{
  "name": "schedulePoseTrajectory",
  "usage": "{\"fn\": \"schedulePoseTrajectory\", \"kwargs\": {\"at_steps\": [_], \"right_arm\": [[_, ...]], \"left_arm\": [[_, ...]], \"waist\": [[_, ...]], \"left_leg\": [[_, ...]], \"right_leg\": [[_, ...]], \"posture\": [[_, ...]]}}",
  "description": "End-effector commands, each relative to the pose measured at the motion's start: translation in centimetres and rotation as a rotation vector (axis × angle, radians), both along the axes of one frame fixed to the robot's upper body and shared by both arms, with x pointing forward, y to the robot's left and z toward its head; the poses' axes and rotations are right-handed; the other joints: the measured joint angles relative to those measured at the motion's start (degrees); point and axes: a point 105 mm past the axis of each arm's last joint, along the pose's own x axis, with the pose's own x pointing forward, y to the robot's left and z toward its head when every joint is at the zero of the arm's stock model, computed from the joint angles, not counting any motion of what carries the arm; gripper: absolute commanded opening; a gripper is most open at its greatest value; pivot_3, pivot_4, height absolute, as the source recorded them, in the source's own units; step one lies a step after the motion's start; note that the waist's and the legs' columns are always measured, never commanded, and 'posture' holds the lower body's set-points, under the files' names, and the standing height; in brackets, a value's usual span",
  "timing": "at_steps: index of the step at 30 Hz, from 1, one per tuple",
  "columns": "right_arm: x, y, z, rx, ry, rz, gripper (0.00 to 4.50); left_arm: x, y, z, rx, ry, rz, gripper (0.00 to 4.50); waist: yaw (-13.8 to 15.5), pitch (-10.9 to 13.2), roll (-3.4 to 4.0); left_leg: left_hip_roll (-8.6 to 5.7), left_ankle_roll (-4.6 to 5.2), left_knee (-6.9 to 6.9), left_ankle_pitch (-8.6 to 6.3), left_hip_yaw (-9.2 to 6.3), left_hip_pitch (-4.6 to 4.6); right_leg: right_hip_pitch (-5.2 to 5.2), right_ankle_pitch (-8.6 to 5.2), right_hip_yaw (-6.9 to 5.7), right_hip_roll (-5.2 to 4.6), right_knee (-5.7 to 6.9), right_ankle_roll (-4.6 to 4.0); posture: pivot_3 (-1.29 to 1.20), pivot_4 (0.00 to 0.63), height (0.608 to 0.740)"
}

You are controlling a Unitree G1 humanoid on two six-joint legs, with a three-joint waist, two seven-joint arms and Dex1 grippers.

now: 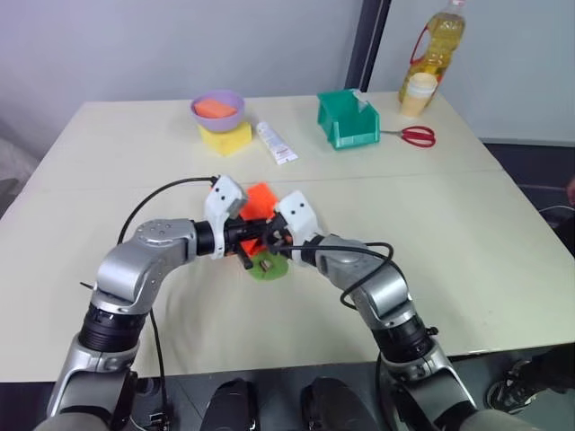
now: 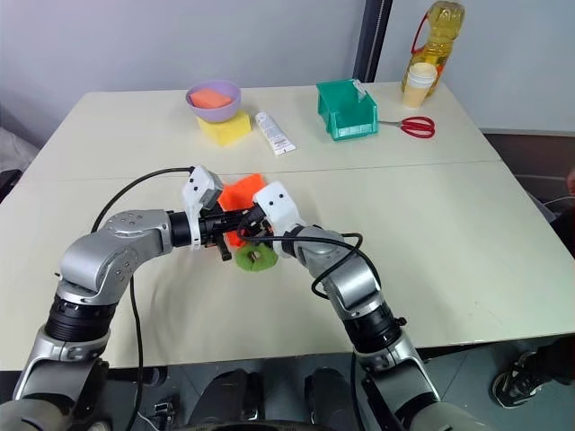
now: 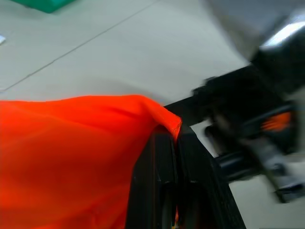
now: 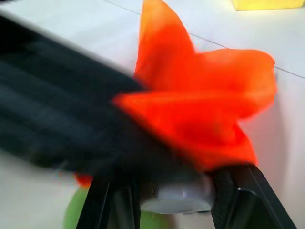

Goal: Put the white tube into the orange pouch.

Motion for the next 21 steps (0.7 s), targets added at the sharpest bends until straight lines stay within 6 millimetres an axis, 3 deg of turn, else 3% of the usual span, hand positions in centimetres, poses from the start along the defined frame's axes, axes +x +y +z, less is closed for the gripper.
{"fn": "schedulePoseTrajectory", "kwargs": {"at_steps": [1, 5, 11, 12, 21], "right_arm": [[0.8, 0.2, 1.7, 0.015, -0.086, -0.032, 1.32], [0.8, 0.2, 1.6, 0.017, -0.088, -0.027, 1.32], [-0.3, 0.2, 2.4, 0.029, -0.130, 0.033, 4.17], [-0.6, 0.0, 2.5, 0.024, -0.145, 0.050, 4.47], [-4.2, -3.6, 1.9, -0.016, -0.127, 0.204, 4.47]], "left_arm": [[-0.9, -0.4, 0.7, -0.014, -0.021, -0.033, 0.00], [-0.2, 1.0, 0.6, -0.012, -0.024, 0.036, 0.00], [1.1, 3.7, 0.3, -0.010, -0.022, 0.154, 0.00], [1.4, 4.3, 0.3, -0.016, -0.019, 0.180, 0.00], [2.8, 8.0, -1.4, -0.080, 0.027, 0.345, 0.00]], "waist": [[0.00, 0.00, 0.00], [0.00, 0.00, 0.00], [-0.01, 0.00, 0.00], [0.00, 0.00, 0.00], [-0.05, 0.00, 0.00]], "left_leg": [[0.00, 0.00, 0.00, 0.00, 0.00, 0.00], [0.00, 0.00, 0.00, 0.00, 0.00, 0.00], [0.00, 0.00, -0.02, 0.00, 0.00, 0.00], [0.00, 0.00, -0.02, 0.00, 0.00, 0.00], [0.00, 0.02, -0.03, -0.01, -0.01, 0.00]], "right_leg": [[0.00, 0.00, 0.00, 0.00, 0.00, 0.00], [0.00, 0.00, 0.00, 0.00, 0.00, 0.00], [-0.01, 0.00, 0.00, 0.00, 0.00, 0.00], [-0.01, 0.00, 0.00, 0.00, 0.00, 0.00], [0.02, 0.00, 0.00, -0.01, -0.05, 0.00]], "posture": [[0.00, 0.150, 0.740], [0.00, 0.150, 0.740], [0.00, 0.150, 0.740], [0.00, 0.150, 0.740], [0.00, 0.150, 0.740]]}}
